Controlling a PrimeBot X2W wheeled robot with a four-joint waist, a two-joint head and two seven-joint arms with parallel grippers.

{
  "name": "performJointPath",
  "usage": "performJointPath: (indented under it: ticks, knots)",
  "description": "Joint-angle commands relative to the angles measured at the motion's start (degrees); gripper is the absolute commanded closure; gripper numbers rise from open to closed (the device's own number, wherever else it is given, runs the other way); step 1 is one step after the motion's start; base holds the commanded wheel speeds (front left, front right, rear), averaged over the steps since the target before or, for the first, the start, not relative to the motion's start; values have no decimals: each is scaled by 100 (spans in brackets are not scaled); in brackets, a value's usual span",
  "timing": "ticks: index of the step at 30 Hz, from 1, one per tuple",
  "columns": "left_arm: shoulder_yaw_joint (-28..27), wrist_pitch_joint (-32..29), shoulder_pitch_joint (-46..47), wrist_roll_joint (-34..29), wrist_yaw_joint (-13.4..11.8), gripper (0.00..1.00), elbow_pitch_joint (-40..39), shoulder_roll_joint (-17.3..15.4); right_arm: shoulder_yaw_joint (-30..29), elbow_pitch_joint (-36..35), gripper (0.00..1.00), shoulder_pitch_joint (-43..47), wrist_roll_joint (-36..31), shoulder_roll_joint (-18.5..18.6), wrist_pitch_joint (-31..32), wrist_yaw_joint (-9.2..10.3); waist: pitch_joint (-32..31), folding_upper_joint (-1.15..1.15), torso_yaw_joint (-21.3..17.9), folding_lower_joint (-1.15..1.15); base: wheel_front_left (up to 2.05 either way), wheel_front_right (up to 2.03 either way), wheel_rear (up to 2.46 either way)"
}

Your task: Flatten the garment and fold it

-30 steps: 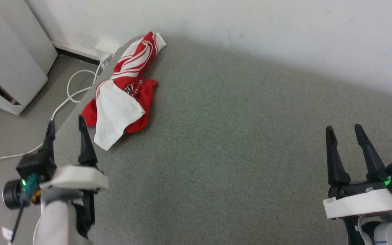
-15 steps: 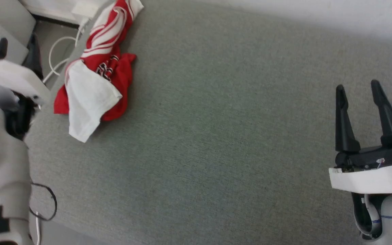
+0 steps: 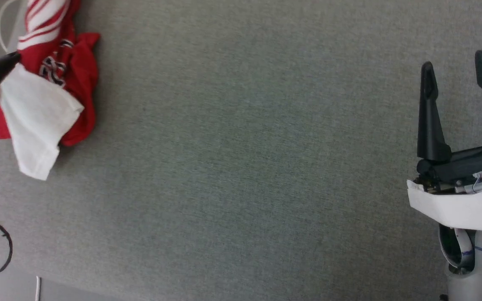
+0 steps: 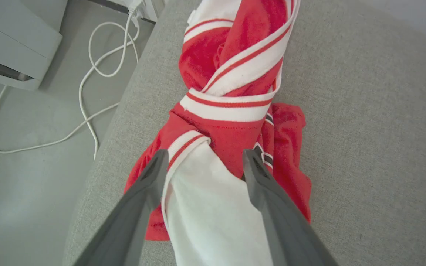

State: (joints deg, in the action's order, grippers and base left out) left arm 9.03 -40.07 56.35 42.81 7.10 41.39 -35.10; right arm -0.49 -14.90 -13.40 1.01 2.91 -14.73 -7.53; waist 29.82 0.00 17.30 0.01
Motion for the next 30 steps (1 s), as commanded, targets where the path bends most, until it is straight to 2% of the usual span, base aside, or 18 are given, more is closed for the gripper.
performJointPath:
  ticks: [1,6,12,13,14,21,23,30]
  knots:
    - [44,-179,77,146,37,0,4,-73,34,-82,0,-107,-70,1,-27,4,481,0,-400,-1,0,0,0]
    - [388,-686,96,384,38,0,-31,-365,28,-278,0,-202,-163,53,-27,4,771,0,-534,-1,0,0,0]
    - [806,-856,18,465,38,0,142,-447,13,-340,0,-240,-197,75,-27,4,873,0,-610,-1,0,0,0]
    - [868,-855,12,491,38,60,160,-458,10,-338,0,-237,-201,75,-27,4,865,0,-614,-1,0,0,0]
    - [916,-881,4,541,38,100,196,-466,10,-328,0,-233,-203,73,-27,4,847,0,-618,-1,0,0,0]
    - [1223,-629,129,765,38,100,136,-780,-26,-212,0,-178,-194,54,-27,4,491,0,-598,-1,0,0,0]
    - [1244,-378,246,763,38,100,76,-954,-35,-174,0,-146,-172,41,-27,4,320,0,-605,-1,0,0,0]
    - [1630,200,621,735,38,100,-583,-1471,-194,20,0,128,-33,4,-27,4,-501,0,-654,-1,0,0,0]
